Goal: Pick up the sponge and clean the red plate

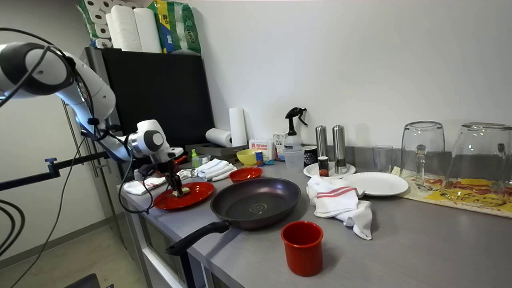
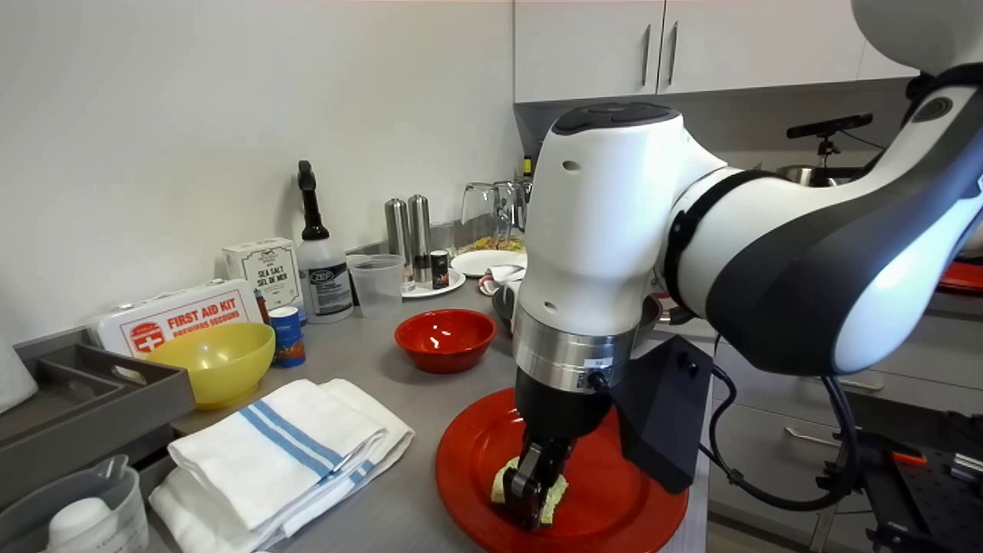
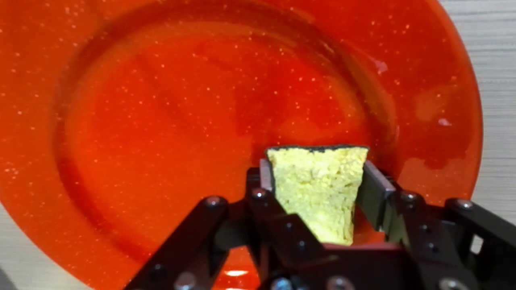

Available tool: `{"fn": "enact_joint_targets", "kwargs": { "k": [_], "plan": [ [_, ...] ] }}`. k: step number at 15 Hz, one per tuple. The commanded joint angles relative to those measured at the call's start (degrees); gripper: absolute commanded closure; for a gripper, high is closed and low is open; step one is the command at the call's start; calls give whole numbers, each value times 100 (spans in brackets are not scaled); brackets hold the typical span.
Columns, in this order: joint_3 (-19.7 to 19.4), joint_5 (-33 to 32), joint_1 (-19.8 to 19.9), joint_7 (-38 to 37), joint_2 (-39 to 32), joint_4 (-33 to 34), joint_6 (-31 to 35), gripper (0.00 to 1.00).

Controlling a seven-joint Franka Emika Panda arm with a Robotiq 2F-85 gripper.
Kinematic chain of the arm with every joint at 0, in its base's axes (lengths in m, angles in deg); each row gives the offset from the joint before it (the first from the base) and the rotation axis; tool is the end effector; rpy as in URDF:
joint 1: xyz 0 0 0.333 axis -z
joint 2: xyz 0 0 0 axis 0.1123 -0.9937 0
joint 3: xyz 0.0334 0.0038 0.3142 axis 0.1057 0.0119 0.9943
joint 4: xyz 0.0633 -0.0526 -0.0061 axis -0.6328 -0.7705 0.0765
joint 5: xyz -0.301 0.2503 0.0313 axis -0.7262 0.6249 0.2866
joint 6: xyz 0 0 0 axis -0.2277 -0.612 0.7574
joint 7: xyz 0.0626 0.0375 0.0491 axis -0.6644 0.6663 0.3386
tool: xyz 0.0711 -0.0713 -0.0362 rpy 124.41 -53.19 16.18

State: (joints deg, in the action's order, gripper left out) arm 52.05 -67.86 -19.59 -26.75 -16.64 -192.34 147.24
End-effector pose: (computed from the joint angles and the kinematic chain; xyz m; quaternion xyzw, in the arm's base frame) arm 0.5212 0.3254 0.2663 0.9946 -0.0146 0.0925 0.0440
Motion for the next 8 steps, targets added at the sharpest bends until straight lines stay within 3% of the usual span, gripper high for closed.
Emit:
{"fn": "enact_joint_targets", "kwargs": {
  "k": [1, 8],
  "plan": [
    [0, 49, -25, -3, 35, 51, -92, 73],
    [-45, -2, -12, -51, 109, 22, -66, 73]
  ]
}}
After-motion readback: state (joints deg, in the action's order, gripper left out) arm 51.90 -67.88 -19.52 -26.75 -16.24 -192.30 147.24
